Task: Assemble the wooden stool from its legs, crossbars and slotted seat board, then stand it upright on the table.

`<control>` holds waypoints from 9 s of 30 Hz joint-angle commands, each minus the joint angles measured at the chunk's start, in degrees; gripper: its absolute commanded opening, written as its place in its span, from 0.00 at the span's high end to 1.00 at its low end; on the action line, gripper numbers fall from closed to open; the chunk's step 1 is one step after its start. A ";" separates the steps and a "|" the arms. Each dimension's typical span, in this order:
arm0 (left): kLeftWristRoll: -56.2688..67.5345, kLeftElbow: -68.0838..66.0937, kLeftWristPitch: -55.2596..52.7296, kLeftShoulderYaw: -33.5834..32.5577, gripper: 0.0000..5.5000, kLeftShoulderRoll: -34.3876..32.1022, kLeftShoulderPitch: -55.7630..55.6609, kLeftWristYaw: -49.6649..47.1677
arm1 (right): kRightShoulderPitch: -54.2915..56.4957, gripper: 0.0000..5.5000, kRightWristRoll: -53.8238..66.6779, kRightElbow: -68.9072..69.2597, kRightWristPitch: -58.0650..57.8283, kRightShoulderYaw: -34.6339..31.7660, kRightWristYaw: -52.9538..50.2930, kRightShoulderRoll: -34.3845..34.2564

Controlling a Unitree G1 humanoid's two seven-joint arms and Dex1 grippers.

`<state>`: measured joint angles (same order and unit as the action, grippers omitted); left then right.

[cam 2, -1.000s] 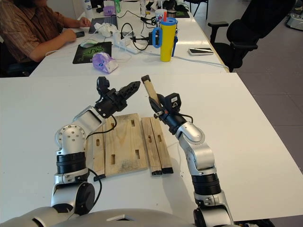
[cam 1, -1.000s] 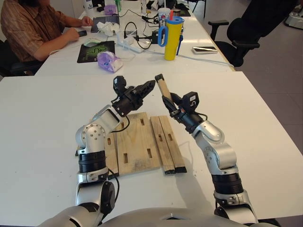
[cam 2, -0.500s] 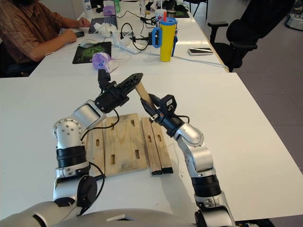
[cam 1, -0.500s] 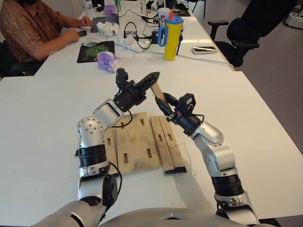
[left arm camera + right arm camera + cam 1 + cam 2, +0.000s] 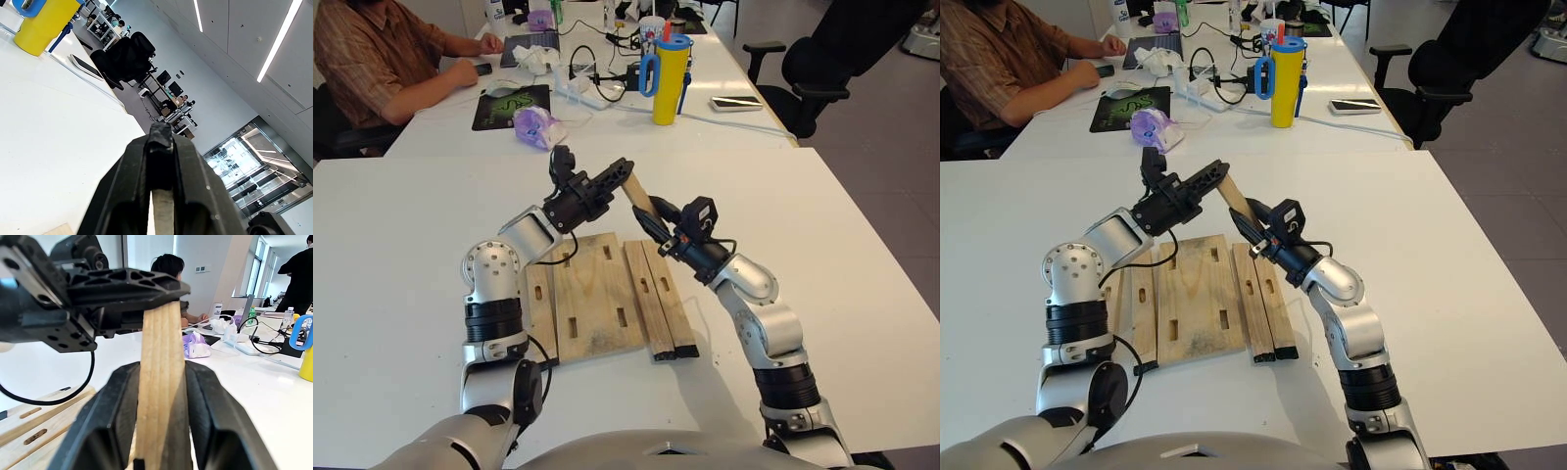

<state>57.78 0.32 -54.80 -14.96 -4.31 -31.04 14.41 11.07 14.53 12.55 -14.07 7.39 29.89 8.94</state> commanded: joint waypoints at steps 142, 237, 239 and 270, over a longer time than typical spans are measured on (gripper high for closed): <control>-40.76 19.87 18.01 10.21 0.53 -15.77 32.05 -11.53 | 0.39 0.47 -6.05 -13.46 -4.95 -3.49 -14.45 -1.70; -25.08 35.36 -33.36 7.08 0.56 -38.11 30.38 8.39 | -8.83 0.47 -10.18 -12.05 -3.91 -2.90 -26.48 -9.77; -25.59 34.81 -33.15 7.00 0.60 -37.65 30.34 7.95 | -8.66 0.47 -10.13 -11.86 -4.11 -2.95 -26.50 -9.78; -46.18 18.30 36.02 15.38 0.80 -19.76 17.41 5.41 | 9.86 0.17 42.15 -7.35 -26.15 -21.72 -7.23 -8.36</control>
<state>13.86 21.04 -26.40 -1.10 -24.68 -11.62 17.86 18.07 49.26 6.21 -34.97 -11.76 21.79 -0.55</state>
